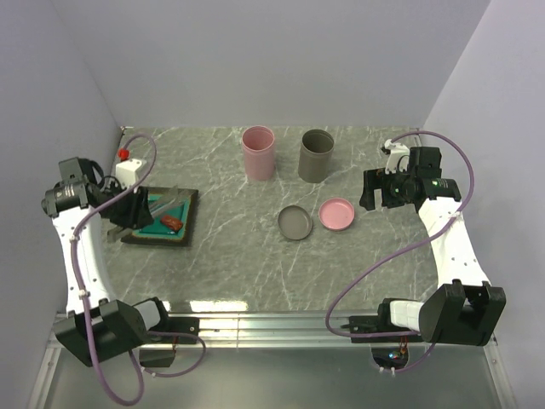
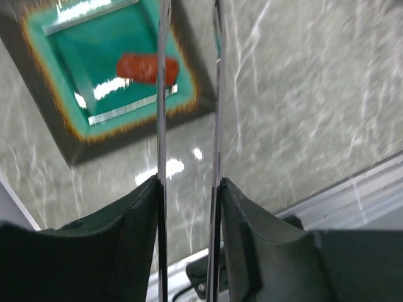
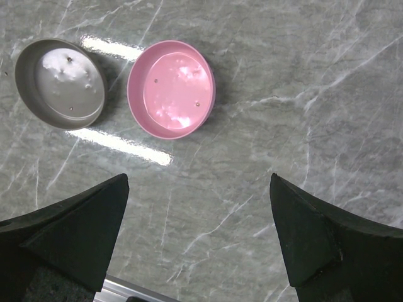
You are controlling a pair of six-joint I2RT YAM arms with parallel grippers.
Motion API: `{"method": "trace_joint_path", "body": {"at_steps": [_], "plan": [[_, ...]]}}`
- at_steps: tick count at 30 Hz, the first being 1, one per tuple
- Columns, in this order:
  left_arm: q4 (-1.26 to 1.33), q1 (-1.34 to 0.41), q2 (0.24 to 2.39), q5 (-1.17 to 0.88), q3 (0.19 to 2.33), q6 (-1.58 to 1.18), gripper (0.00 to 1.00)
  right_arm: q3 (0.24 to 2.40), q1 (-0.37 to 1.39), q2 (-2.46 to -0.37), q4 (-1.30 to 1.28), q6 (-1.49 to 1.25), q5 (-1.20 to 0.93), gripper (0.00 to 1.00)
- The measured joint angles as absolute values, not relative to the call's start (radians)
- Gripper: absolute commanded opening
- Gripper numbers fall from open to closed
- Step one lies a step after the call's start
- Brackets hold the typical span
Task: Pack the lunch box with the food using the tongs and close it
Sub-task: Pick up the food using the clamp
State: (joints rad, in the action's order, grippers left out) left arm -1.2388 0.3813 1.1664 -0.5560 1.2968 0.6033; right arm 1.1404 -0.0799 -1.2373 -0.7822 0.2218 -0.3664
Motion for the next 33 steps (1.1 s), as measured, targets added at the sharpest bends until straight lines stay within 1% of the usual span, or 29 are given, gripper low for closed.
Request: {"method": "trace_joint_path", "body": {"at_steps": [6,14,23,33], "plan": [[-1.293,0.477,1.093,-0.527,1.154,0.690,0.39,1.140,-0.080,-1.237,-0.782,0.222,-0.367,1.00],[-1.324,0.497,1.043,-0.444,1.059,0.741,0.36,1.139,-0.080,-1.235,-0.782,0.222,-0.368,1.00],[-1.302,0.499,1.071,-0.377,1.029,0.739,0.35,1.137,-0.080,-1.232,-0.781,0.222,-0.370,1.00],[-1.237,0.501,1.151,-0.376,1.028,0.715,0.35,1.136,-0.080,-1.225,-0.781,0.222,-0.370,1.00]]}}
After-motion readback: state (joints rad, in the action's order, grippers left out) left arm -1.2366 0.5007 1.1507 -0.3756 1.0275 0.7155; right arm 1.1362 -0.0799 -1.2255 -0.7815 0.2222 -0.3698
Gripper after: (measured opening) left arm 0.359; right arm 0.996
